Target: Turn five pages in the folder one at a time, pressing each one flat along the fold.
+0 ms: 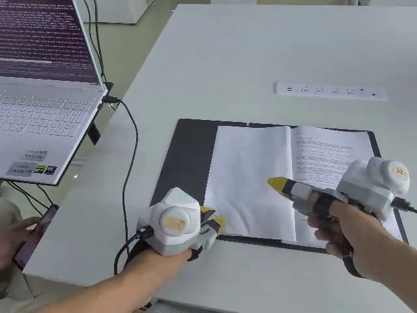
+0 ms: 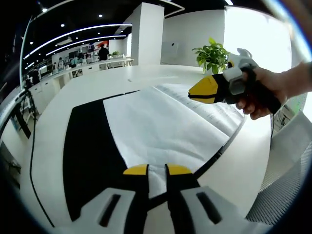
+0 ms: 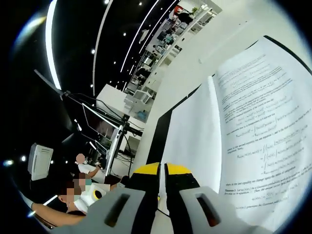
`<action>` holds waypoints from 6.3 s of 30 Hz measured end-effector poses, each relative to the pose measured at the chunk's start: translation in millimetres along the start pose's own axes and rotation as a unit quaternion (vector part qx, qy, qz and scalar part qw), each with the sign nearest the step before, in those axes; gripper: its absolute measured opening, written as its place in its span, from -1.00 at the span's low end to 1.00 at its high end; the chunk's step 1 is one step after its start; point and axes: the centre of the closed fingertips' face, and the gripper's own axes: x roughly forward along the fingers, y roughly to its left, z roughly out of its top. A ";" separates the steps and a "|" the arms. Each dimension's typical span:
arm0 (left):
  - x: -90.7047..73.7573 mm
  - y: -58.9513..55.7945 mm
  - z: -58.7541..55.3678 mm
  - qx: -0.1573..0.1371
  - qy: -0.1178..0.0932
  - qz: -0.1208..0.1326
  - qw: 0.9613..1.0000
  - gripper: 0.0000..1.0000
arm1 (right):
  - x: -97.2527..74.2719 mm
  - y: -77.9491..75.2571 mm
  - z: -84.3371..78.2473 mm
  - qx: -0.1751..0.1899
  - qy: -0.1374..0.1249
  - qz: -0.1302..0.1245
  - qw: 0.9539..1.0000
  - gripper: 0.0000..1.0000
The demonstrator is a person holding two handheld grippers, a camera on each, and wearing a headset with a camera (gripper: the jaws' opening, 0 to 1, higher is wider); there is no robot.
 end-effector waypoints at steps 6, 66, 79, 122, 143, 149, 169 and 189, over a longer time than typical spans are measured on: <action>1.4 5.0 -2.4 -0.001 -0.001 0.021 1.000 -0.92 | -5.7 -10.0 24.2 0.005 -0.009 -0.001 1.000 -0.97; 4.0 9.7 -4.1 0.024 -0.027 0.046 0.998 -0.99 | 99.3 -112.0 141.4 0.219 -0.069 -0.039 0.973 -1.00; 3.8 9.2 -4.4 0.030 -0.027 0.048 0.998 -0.99 | 70.7 -97.9 90.7 0.213 0.002 -0.018 0.977 -1.00; -0.6 4.9 -1.9 0.048 -0.023 0.049 0.997 -0.99 | -40.8 -36.6 -92.3 0.241 0.095 0.018 0.966 -1.00; -35.1 -11.1 30.6 -0.018 -0.006 0.012 1.000 -0.74 | -129.2 14.1 -19.0 0.018 -0.033 -0.031 0.999 -0.92; -68.3 -14.7 50.9 -0.035 -0.027 0.011 0.999 -0.47 | -167.0 7.4 -9.8 -0.078 -0.050 -0.097 0.991 -0.61; -123.4 -29.1 75.5 -0.051 -0.048 0.023 0.997 0.11 | -242.3 -17.4 16.7 -0.159 -0.113 -0.195 0.961 -0.24; -107.5 -38.6 83.3 -0.044 -0.053 0.014 0.998 0.18 | -258.5 -34.8 29.5 -0.151 -0.154 -0.202 0.955 -0.23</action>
